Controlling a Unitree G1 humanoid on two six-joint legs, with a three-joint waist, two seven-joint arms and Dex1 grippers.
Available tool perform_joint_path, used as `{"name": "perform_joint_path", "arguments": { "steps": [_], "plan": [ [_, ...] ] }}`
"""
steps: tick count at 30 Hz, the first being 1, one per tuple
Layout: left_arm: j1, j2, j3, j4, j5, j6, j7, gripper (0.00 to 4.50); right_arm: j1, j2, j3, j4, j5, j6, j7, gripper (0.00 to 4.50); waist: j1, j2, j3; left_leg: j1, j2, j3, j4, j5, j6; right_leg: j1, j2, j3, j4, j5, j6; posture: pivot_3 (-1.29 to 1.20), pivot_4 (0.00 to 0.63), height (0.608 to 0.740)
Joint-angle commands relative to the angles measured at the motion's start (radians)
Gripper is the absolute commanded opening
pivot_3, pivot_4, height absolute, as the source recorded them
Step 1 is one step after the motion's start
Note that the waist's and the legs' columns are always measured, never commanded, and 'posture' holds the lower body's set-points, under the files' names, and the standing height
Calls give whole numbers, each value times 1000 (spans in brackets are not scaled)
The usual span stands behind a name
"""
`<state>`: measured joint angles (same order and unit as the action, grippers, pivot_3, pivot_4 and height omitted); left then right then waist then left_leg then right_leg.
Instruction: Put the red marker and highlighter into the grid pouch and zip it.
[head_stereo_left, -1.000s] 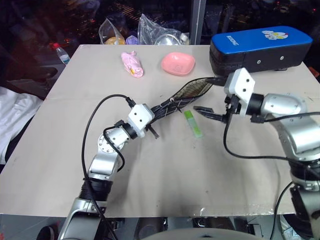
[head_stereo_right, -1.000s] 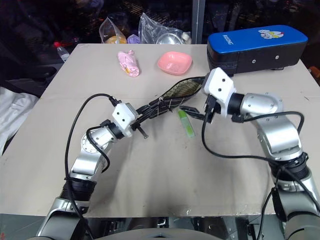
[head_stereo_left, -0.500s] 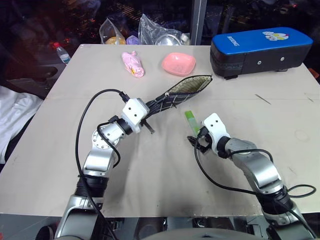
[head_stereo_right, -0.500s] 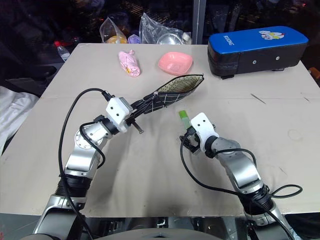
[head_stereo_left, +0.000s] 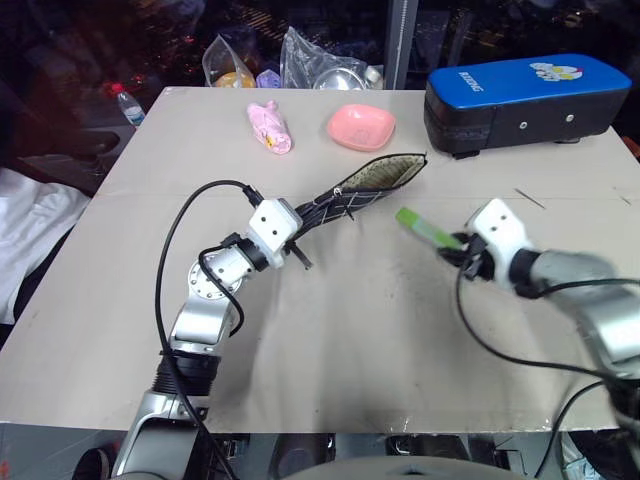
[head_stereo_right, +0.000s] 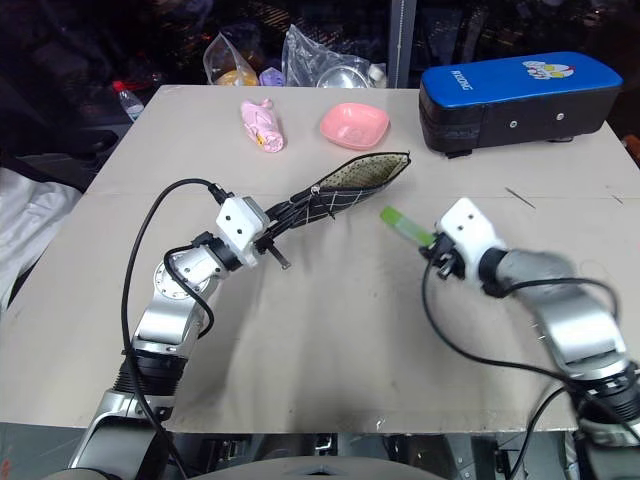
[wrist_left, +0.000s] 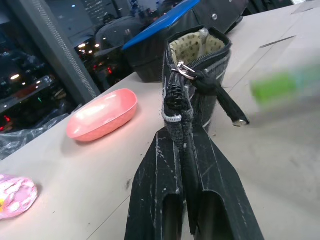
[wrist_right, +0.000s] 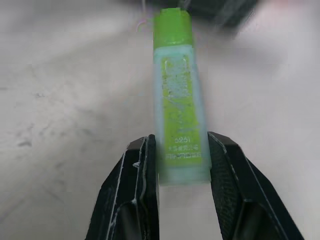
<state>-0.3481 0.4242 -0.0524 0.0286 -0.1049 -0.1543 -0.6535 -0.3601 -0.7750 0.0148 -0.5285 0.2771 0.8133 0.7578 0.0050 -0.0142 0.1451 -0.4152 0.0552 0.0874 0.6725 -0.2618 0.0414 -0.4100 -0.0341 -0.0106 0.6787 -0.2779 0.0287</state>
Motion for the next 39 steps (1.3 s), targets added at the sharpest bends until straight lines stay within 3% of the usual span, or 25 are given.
{"name": "perform_joint_path", "arguments": {
  "steps": [1,13,23,24,28,31,39],
  "plan": [
    [0,-2,-7,-52,-7,-17,-8,0,-53,-96,-31,9,-16,-196,123,788,-2,0,0,0,0,-1,0,0,0,0,1,0,0,0,0,0,150,737],
    [-34,8,-88,-28,39,-114,-76,0,-292,-177,221,426,-365,-784,235,788,-8,0,0,0,1,3,0,3,-5,0,0,1,-1,0,0,0,150,737],
    [-30,4,-139,-37,84,-171,-88,0,-428,-50,328,623,-470,-1111,277,788,-14,1,1,1,2,5,0,3,-5,-1,0,2,1,0,0,0,150,737],
    [-30,1,-140,-37,82,-168,-85,0,-441,-36,330,631,-476,-1114,277,1270,-14,1,1,1,2,5,0,3,-5,-1,0,2,0,0,0,0,150,737],
    [-22,-13,-130,-35,77,-137,-62,0,-462,-10,277,642,-463,-1076,248,3047,-10,1,1,1,2,5,0,3,-5,-1,-1,2,1,0,0,0,150,737],
    [-17,-15,-121,-27,89,-113,-37,0,-458,2,198,604,-377,-937,246,4461,-5,1,1,0,2,5,0,3,-5,-1,-1,2,1,0,0,0,150,737],
    [-13,-34,-119,-30,73,-66,-7,0,-327,5,-65,198,155,-195,267,4461,8,1,1,0,3,2,0,3,-5,0,-2,2,1,0,0,0,150,737]
  ]
}}
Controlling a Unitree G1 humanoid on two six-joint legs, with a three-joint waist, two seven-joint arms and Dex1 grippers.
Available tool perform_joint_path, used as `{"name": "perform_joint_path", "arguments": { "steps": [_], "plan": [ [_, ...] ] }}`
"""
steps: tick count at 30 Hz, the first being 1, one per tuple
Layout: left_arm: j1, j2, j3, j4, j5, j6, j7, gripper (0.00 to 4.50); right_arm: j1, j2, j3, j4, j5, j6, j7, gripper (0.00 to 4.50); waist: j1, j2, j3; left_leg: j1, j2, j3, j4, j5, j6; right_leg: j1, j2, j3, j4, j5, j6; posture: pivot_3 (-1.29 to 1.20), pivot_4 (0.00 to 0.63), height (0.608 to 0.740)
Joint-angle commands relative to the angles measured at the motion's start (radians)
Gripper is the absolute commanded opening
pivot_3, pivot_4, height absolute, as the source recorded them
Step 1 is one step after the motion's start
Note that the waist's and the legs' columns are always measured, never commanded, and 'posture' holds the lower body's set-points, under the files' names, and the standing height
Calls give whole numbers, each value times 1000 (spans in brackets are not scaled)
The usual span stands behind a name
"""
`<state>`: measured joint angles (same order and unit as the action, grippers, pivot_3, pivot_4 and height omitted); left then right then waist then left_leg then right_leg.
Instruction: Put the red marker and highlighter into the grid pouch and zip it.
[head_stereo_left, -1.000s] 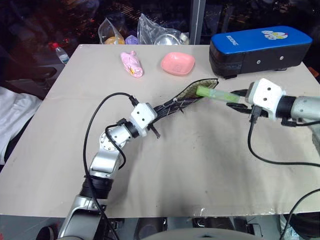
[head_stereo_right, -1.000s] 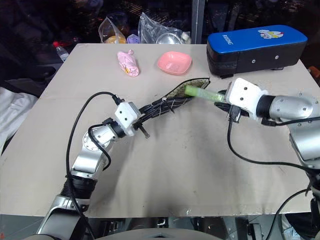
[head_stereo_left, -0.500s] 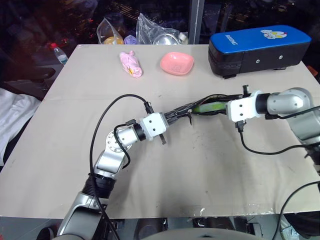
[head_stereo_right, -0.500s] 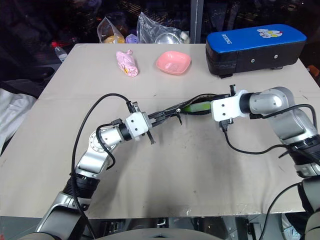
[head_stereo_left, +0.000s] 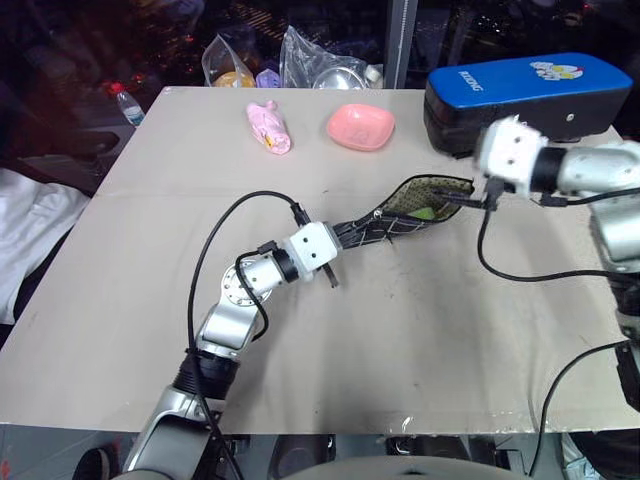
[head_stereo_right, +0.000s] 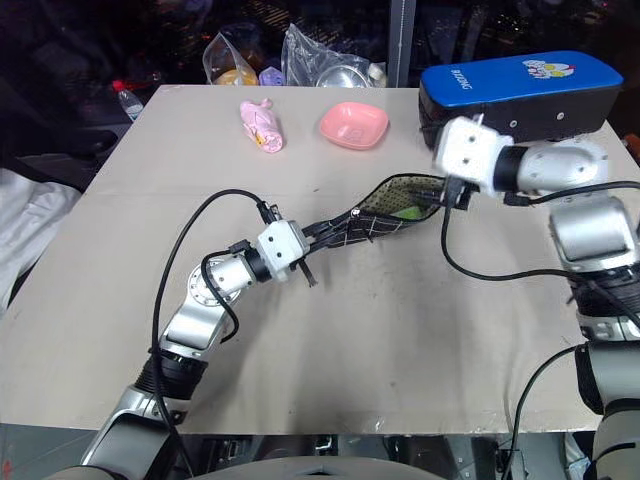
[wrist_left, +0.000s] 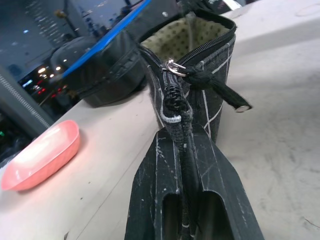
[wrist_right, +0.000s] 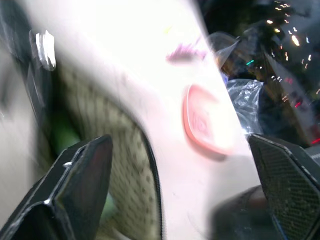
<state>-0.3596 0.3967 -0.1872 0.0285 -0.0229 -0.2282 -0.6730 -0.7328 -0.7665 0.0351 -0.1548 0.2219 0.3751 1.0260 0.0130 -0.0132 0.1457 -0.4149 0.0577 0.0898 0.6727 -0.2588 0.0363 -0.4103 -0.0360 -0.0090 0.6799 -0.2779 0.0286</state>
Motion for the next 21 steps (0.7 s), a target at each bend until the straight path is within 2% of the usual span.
{"name": "perform_joint_path", "arguments": {
  "steps": [1,2,4,7,13,21],
  "plan": [
    [-2,-10,13,-30,-9,11,14,0,102,-1,-117,-265,344,369,-16,4461,0,0,0,0,0,-1,0,0,0,0,-1,0,0,0,0,0,150,737],
    [-5,-14,9,-29,-9,12,14,0,156,15,-137,-334,441,474,-51,4461,1,0,0,0,0,-1,0,0,0,0,-1,0,0,0,0,0,150,737],
    [-8,-20,4,-29,-9,14,10,0,234,60,-143,-413,533,621,-153,4461,0,-1,-1,0,0,-4,0,-1,1,1,-4,-1,0,0,0,0,150,737],
    [-10,-23,0,-33,-11,13,1,0,276,120,-113,-428,518,726,-308,4461,-4,0,-1,0,-1,-3,0,-3,4,1,-4,0,1,0,0,0,150,737],
    [-16,-21,-11,-40,-11,-2,-20,0,270,273,-98,-373,470,771,-529,4461,-1,0,-1,-1,-1,-3,2,-2,4,1,1,0,1,1,-1,0,150,737],
    [-31,-17,-32,-33,14,-45,-41,0,249,393,-103,-372,540,867,-624,4461,0,0,-1,-2,-1,-3,2,-1,1,1,1,-1,0,1,-1,0,150,737]
  ]
}}
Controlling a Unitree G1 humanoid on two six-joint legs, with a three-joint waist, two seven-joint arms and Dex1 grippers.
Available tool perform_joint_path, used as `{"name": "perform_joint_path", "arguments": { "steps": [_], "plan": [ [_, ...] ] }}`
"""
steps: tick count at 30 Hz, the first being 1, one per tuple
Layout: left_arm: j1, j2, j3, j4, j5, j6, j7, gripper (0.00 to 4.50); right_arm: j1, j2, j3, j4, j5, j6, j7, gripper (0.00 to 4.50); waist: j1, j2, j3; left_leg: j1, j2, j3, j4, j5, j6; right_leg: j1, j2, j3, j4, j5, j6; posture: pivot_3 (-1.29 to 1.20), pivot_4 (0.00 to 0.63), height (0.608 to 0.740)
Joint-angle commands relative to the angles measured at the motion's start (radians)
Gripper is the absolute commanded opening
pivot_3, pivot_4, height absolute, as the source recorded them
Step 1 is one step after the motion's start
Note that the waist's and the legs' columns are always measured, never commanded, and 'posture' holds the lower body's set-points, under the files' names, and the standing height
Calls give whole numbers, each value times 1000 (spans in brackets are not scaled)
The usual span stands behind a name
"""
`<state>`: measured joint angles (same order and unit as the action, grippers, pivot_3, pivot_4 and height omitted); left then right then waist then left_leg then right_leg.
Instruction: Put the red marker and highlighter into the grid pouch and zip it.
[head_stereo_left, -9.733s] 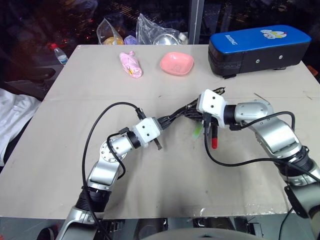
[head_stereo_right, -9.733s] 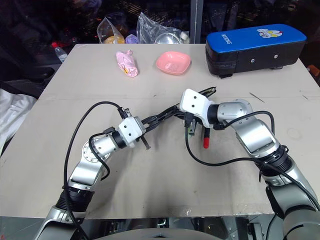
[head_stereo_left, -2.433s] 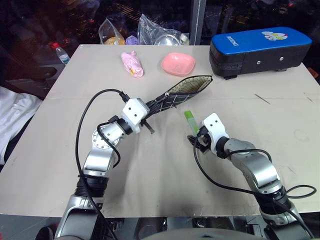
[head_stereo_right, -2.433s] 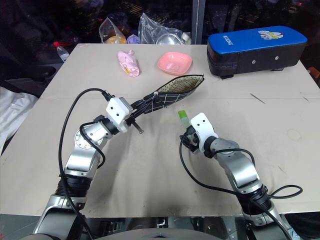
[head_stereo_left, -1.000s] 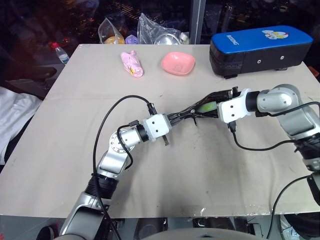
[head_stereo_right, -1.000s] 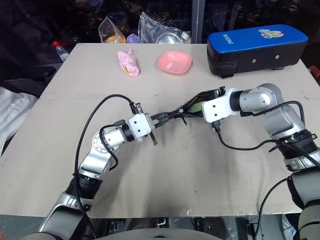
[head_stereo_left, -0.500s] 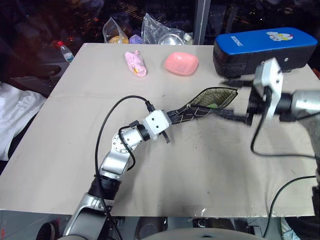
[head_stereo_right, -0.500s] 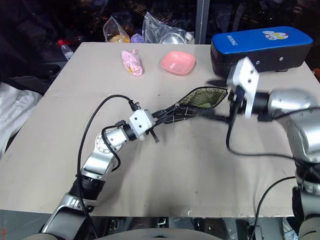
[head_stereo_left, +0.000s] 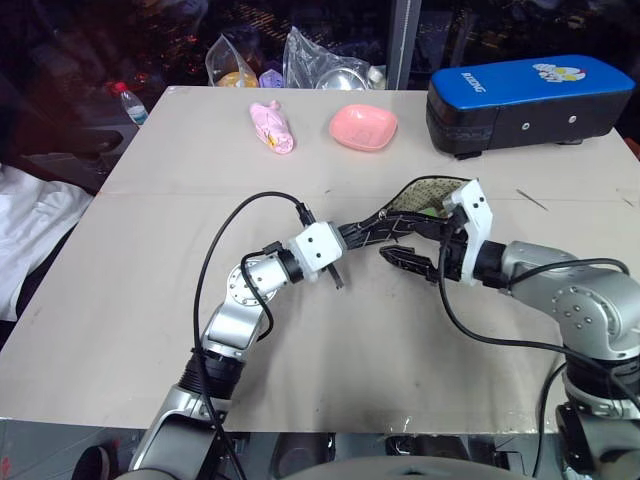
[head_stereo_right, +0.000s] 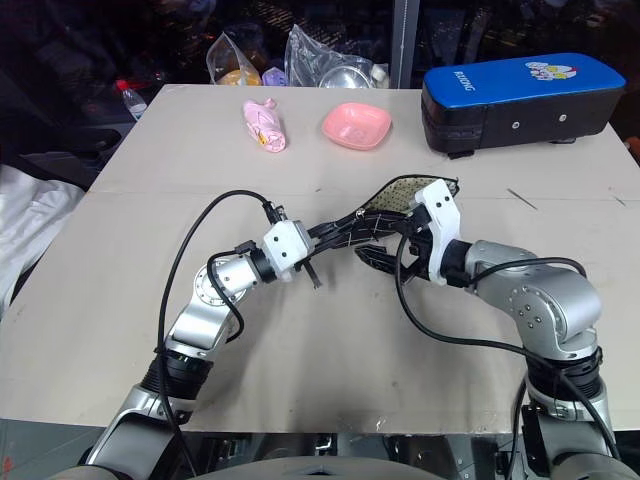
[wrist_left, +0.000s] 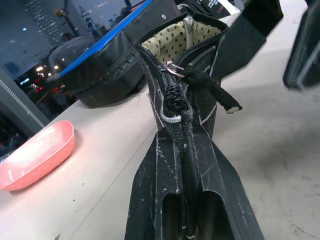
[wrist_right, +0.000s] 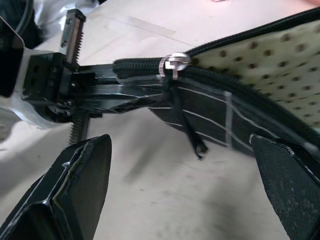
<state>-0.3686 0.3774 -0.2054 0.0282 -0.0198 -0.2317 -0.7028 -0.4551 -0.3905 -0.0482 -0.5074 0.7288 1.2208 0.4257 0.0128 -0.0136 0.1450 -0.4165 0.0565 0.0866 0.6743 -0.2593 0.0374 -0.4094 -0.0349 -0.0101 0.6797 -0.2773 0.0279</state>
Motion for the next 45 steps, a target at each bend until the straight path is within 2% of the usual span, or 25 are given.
{"name": "perform_joint_path", "arguments": {
  "steps": [1,10,12,15,16,17,19,21,33,38,45],
  "plan": [
    [-23,2,-18,-30,13,-49,-15,0,-33,27,-19,-17,37,27,-31,4461,-1,0,0,0,0,0,0,0,0,0,0,0,0,0,0,0,150,737],
    [-33,22,-51,-11,54,-126,-47,0,-80,76,-45,19,77,94,-79,4461,-1,0,0,0,0,0,0,-2,3,0,0,-1,0,0,0,0,150,737],
    [-30,22,-51,-10,56,-131,-47,0,-84,81,-54,23,85,109,-90,3959,-2,0,0,0,0,0,0,-2,3,0,0,-1,0,0,0,0,150,737],
    [-26,28,-53,-6,64,-144,-49,0,-89,83,-68,29,92,124,-108,2850,-2,0,0,0,0,0,0,-2,3,0,0,-1,0,0,0,0,150,737],
    [-24,29,-53,-4,65,-148,-49,0,-90,81,-71,30,94,128,-112,2357,-2,0,0,0,0,0,0,-2,4,0,0,-1,0,0,0,0,150,737],
    [-23,31,-54,-2,68,-152,-50,0,-91,80,-75,31,98,132,-116,1611,-2,0,0,0,0,0,0,-2,4,0,0,-1,0,0,0,0,150,737],
    [-21,37,-57,2,76,-164,-51,0,-93,78,-80,30,107,142,-120,1017,-2,0,0,0,0,0,0,-2,4,0,0,-1,0,0,0,0,150,737],
    [-18,45,-61,10,87,-181,-51,0,-93,79,-89,26,117,151,-126,88,-2,0,0,0,0,0,0,-2,4,0,0,-1,0,0,0,0,150,737],
    [-17,47,-20,50,96,-174,5,0,-67,92,-177,27,127,179,-207,31,-2,0,0,0,0,0,-1,-2,4,0,0,-1,0,0,0,0,150,737],
    [-22,45,6,71,96,-159,52,0,-19,-18,-150,24,22,66,-206,31,-1,0,0,0,0,0,-1,-2,4,0,0,-1,-1,0,0,0,150,737],
    [-27,63,10,87,98,-181,63,0,-22,-135,-212,164,-105,-95,-228,31,-2,0,0,0,0,1,-1,-2,4,0,0,-1,0,0,0,0,150,737]
  ]
}}
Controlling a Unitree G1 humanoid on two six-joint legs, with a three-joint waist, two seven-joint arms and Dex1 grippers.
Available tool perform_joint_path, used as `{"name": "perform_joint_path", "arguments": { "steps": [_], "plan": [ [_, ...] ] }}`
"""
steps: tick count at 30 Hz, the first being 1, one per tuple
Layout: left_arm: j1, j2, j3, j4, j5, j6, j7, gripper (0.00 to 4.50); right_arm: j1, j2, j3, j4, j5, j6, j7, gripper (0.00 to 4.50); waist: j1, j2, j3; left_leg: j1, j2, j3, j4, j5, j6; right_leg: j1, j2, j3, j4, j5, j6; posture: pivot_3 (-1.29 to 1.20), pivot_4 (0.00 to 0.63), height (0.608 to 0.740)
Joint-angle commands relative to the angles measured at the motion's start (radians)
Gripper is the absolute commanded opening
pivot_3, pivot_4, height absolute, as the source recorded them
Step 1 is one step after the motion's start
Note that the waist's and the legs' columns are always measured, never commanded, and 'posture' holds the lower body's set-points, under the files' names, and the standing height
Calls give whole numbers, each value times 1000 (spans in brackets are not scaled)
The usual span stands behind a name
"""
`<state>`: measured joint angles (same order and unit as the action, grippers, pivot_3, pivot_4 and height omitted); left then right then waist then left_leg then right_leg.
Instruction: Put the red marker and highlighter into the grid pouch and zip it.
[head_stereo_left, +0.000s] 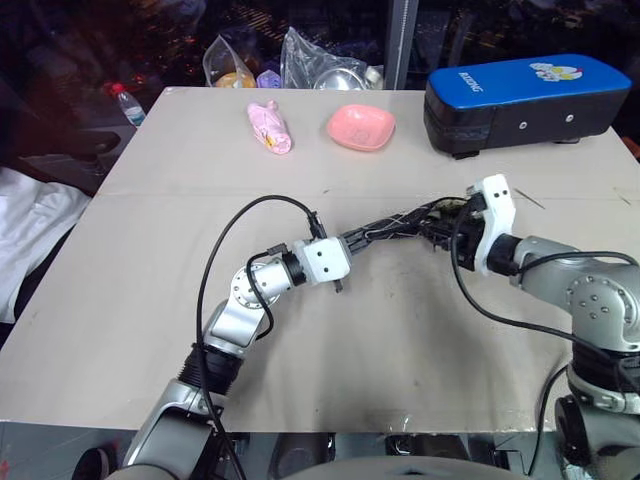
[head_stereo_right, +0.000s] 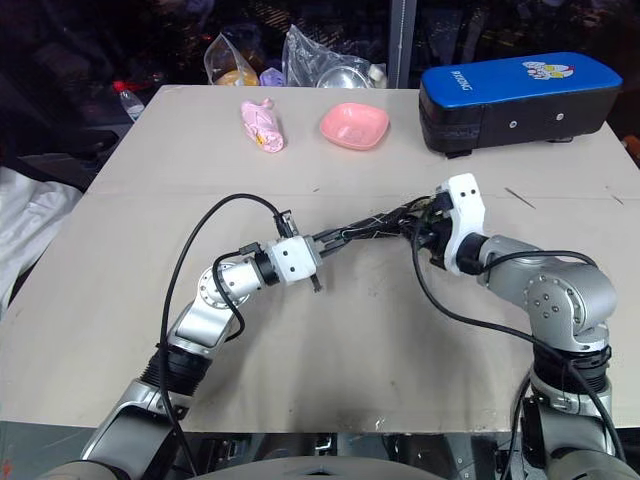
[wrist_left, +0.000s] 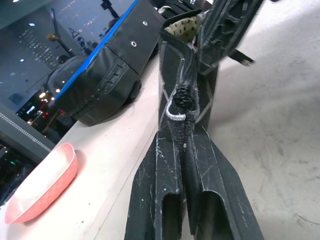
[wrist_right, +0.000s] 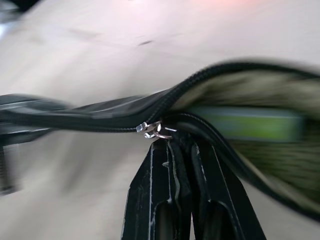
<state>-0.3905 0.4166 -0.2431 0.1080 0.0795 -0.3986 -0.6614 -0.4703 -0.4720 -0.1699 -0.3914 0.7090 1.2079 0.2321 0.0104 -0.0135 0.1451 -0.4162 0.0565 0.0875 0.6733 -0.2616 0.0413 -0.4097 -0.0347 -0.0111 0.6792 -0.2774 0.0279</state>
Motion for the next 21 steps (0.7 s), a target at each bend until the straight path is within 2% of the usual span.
{"name": "perform_joint_path", "arguments": {
  "steps": [1,8,15,17,18,19,21],
  "plan": [
    [-4,25,47,9,-2,-16,23,0,-8,-64,-96,65,-100,-101,-40,31,0,0,0,0,0,0,0,0,0,0,0,0,0,0,0,0,150,737],
    [-8,31,46,18,1,-23,32,0,-8,-104,-121,154,-181,-195,-67,31,-1,0,0,0,0,0,-1,0,0,0,0,1,0,0,0,0,150,737],
    [-12,33,49,36,10,-25,44,0,2,-89,-119,140,-151,-212,-30,31,0,0,0,0,0,1,-2,0,0,-1,0,1,-1,0,0,0,150,737],
    [-5,39,52,41,-13,-14,25,0,30,-106,-104,106,-112,-215,43,745,1,0,0,0,0,1,-2,0,0,-1,0,1,-1,0,0,0,150,737],
    [0,42,53,41,-29,-11,13,310,42,-115,-97,92,-100,-216,73,1059,1,0,0,0,0,1,-2,0,0,-1,0,1,-1,0,0,0,150,737],
    [6,49,55,39,-42,-5,3,672,60,-129,-87,75,-86,-214,108,1647,1,0,0,0,0,1,-2,0,0,-1,0,1,-1,0,0,0,150,737],
    [21,66,57,39,-53,7,-21,1399,107,-163,-61,46,-97,-246,170,2545,1,0,0,0,1,1,-2,0,0,-1,0,1,-1,0,0,0,150,737]
  ]
}}
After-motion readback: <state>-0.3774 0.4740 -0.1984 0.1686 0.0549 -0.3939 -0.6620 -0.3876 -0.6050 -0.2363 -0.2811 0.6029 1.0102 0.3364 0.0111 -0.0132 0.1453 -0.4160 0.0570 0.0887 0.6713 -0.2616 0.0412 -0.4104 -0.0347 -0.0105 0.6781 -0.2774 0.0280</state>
